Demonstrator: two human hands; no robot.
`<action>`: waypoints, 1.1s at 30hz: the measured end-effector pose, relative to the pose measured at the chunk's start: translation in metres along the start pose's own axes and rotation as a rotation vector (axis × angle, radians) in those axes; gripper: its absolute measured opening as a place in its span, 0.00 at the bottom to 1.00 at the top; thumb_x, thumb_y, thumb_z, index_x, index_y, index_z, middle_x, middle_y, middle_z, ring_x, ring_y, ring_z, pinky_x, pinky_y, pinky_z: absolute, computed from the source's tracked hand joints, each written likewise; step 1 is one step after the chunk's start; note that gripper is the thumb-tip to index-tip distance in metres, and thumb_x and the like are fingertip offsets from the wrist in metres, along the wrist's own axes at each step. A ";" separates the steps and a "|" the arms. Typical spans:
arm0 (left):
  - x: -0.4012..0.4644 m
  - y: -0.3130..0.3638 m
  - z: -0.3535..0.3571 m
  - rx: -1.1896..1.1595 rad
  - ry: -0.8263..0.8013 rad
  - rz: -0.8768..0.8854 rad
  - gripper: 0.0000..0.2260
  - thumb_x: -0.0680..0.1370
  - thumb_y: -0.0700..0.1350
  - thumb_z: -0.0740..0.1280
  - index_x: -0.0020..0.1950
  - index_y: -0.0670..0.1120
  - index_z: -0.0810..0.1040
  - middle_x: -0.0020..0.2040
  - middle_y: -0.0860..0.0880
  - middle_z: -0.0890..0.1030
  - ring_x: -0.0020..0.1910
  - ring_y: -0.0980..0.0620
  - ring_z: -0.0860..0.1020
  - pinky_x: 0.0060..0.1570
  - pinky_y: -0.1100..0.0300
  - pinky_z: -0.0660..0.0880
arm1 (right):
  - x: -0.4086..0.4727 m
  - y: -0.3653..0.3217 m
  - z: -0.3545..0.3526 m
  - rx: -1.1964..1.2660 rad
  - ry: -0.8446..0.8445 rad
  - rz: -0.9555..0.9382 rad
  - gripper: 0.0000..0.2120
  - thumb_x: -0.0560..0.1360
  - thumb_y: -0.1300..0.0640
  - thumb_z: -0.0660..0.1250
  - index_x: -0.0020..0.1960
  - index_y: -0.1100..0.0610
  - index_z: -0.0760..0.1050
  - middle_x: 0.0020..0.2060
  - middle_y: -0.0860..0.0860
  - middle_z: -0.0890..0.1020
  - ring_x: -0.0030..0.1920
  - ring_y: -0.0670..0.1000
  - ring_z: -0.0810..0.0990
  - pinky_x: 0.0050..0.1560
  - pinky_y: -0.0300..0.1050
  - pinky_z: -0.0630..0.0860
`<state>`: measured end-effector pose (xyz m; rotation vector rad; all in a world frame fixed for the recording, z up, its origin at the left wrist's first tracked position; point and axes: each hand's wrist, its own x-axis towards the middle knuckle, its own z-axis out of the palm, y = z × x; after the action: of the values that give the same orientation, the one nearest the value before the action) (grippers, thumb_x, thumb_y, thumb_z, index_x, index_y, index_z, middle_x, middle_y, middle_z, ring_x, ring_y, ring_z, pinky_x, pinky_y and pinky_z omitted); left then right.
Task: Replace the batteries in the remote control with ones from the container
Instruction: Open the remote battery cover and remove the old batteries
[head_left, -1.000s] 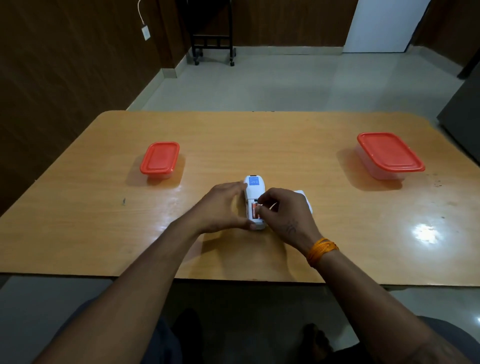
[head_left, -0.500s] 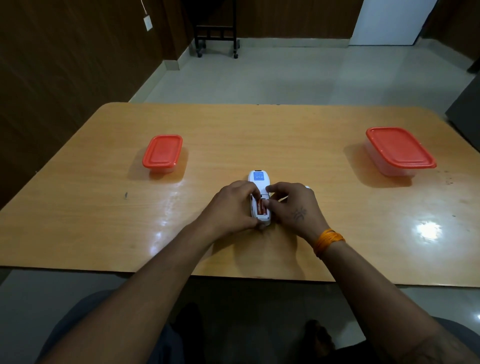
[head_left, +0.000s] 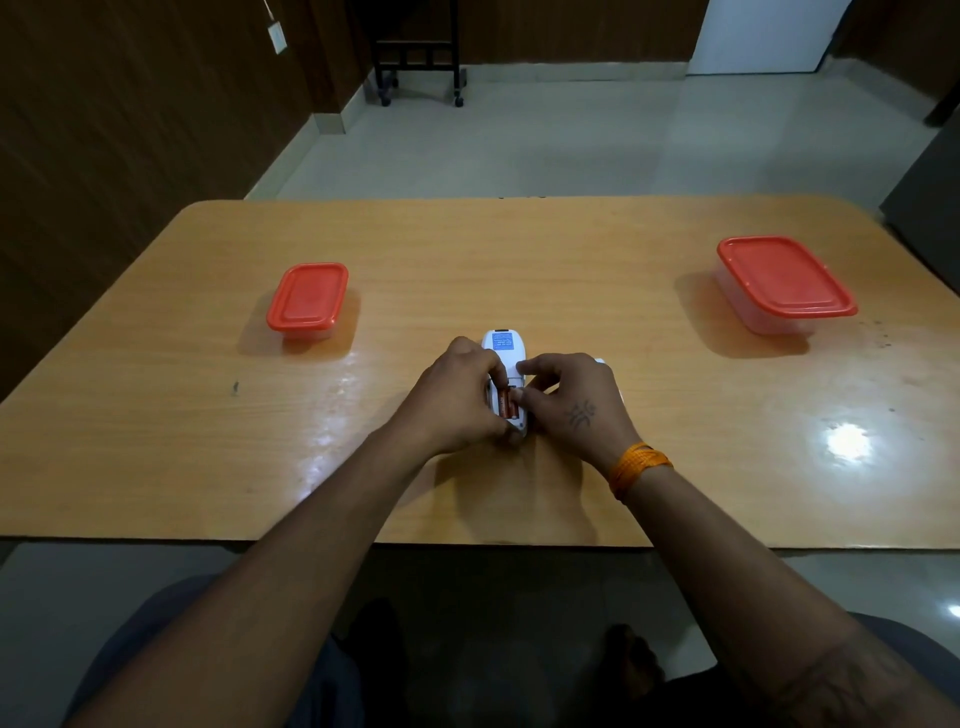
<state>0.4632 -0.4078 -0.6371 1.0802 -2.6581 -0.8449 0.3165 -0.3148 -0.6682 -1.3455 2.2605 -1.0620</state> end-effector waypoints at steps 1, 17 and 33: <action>0.000 0.001 0.000 -0.006 -0.001 -0.009 0.26 0.62 0.49 0.85 0.56 0.49 0.80 0.62 0.49 0.71 0.55 0.48 0.77 0.54 0.52 0.79 | 0.000 0.000 0.000 0.005 0.002 -0.001 0.17 0.75 0.54 0.75 0.64 0.54 0.85 0.49 0.52 0.88 0.51 0.51 0.84 0.55 0.42 0.76; -0.004 0.001 -0.001 -0.353 0.087 -0.100 0.15 0.69 0.40 0.81 0.46 0.47 0.76 0.39 0.51 0.81 0.39 0.51 0.77 0.41 0.57 0.76 | -0.005 -0.001 0.000 0.015 0.035 -0.006 0.16 0.76 0.53 0.75 0.63 0.54 0.85 0.46 0.52 0.88 0.47 0.51 0.84 0.55 0.49 0.80; 0.012 0.000 0.000 -0.182 0.274 -0.096 0.03 0.74 0.39 0.74 0.46 0.45 0.84 0.49 0.48 0.87 0.50 0.47 0.83 0.47 0.56 0.78 | 0.011 -0.027 -0.034 -0.486 -0.202 -0.290 0.20 0.74 0.45 0.76 0.62 0.54 0.84 0.55 0.52 0.86 0.55 0.55 0.82 0.53 0.52 0.77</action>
<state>0.4544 -0.4158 -0.6380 1.1897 -2.2758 -0.8672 0.3077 -0.3169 -0.6248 -1.9195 2.2989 -0.4247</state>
